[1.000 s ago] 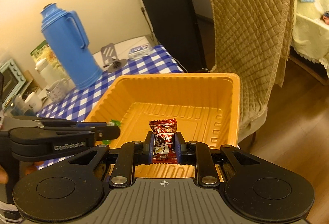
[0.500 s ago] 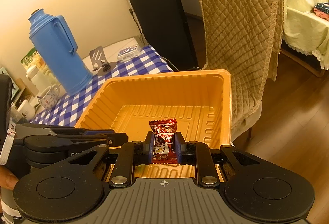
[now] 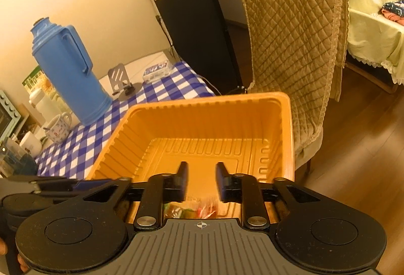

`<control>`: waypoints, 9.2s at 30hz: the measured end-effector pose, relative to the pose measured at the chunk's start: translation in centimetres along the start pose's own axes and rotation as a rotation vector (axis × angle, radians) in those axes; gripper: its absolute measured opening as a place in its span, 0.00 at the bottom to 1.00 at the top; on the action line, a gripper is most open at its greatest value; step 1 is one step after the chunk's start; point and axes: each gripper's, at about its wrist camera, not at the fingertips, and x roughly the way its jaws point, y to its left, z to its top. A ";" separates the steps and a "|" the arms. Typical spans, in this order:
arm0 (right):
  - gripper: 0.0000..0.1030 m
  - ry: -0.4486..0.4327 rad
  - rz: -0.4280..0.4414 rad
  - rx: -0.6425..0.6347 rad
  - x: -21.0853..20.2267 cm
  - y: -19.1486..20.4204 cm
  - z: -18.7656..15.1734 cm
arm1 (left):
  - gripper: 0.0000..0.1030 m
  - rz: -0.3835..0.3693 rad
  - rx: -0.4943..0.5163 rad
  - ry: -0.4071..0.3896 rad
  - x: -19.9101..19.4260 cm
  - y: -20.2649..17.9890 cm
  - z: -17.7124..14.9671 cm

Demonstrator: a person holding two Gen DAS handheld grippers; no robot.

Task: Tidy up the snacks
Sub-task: 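Carry both candies into the orange tray and open both grippers, then withdraw both tools from the tray back over the snacks, then grasp the red square candy with the right gripper while the left gripper grasps the yellow-green packet, then carry both packets over the orange tray and open both grippers, then withdraw both tools from the tray toward the remaining snacks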

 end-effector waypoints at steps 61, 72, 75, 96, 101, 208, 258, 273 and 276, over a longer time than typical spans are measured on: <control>0.94 0.226 0.229 -0.194 -23.1 2.7 -20.6 | 0.47 0.191 -0.301 0.000 -25.2 -8.0 -28.5; 0.85 0.318 0.273 -0.283 -21.0 5.6 -22.8 | 0.47 0.227 -0.354 0.021 -26.0 -7.8 -31.2; 0.81 0.333 0.293 -0.312 -20.5 6.6 -23.3 | 0.47 0.244 -0.360 0.028 -26.1 -7.5 -31.6; 0.48 0.375 0.273 -0.380 -13.5 9.9 -24.5 | 0.47 0.288 -0.427 0.029 -26.4 -5.2 -33.1; 0.45 0.379 0.253 -0.406 -12.4 10.2 -25.0 | 0.47 0.277 -0.411 0.028 -25.9 -5.2 -32.6; 0.24 0.032 0.134 -0.079 -12.0 -2.9 -6.4 | 0.18 0.156 0.007 -0.077 -10.6 -1.0 -7.7; 0.25 0.080 0.064 0.119 4.4 -1.5 1.6 | 0.23 0.094 0.036 0.037 2.8 1.1 2.6; 0.59 0.059 0.086 0.100 2.2 -1.5 1.9 | 0.36 0.079 0.006 0.020 0.6 1.5 1.6; 0.64 0.051 0.100 0.085 0.9 -1.5 1.7 | 0.38 0.071 -0.004 0.009 -0.5 1.2 1.2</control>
